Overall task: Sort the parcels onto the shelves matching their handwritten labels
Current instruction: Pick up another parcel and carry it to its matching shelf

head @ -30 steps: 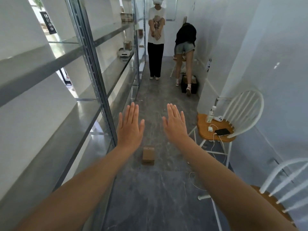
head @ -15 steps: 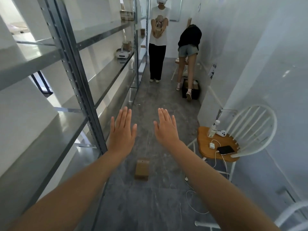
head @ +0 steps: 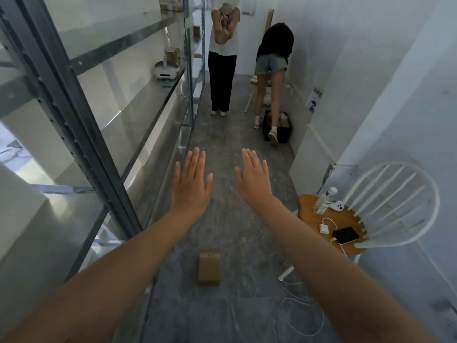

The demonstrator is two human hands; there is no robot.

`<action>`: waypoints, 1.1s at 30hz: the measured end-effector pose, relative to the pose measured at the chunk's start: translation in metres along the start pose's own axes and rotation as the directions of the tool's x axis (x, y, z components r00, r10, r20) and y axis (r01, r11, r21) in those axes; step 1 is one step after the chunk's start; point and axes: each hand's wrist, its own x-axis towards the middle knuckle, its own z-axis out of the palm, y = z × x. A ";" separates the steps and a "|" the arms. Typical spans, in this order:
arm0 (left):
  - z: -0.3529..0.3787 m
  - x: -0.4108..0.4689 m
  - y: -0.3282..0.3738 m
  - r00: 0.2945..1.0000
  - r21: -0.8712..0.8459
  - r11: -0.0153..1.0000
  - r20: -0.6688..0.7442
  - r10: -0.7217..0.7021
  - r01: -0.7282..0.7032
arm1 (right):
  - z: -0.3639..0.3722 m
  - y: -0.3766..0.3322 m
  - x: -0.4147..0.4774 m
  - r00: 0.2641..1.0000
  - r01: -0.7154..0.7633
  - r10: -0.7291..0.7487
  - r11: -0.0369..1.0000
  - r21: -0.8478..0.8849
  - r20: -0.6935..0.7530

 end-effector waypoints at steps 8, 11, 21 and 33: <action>0.056 0.038 -0.044 0.991 -0.016 1.000 0.133 -0.024 0.027 | 0.066 0.012 0.049 0.991 -0.056 0.057 0.998 -0.009 0.118; 0.078 0.044 -0.055 0.980 -0.015 0.997 0.188 -0.069 0.073 | 0.087 0.024 0.063 0.986 -0.054 0.054 0.999 -0.003 0.159; 0.128 0.082 -0.052 0.939 0.016 0.965 0.228 -0.257 0.260 | 0.134 0.073 0.136 0.950 0.039 -0.042 0.999 0.015 0.308; 0.218 0.083 -0.068 0.714 -0.011 0.741 0.276 -0.643 0.671 | 0.222 0.133 0.177 0.809 0.122 -0.149 0.989 0.086 0.569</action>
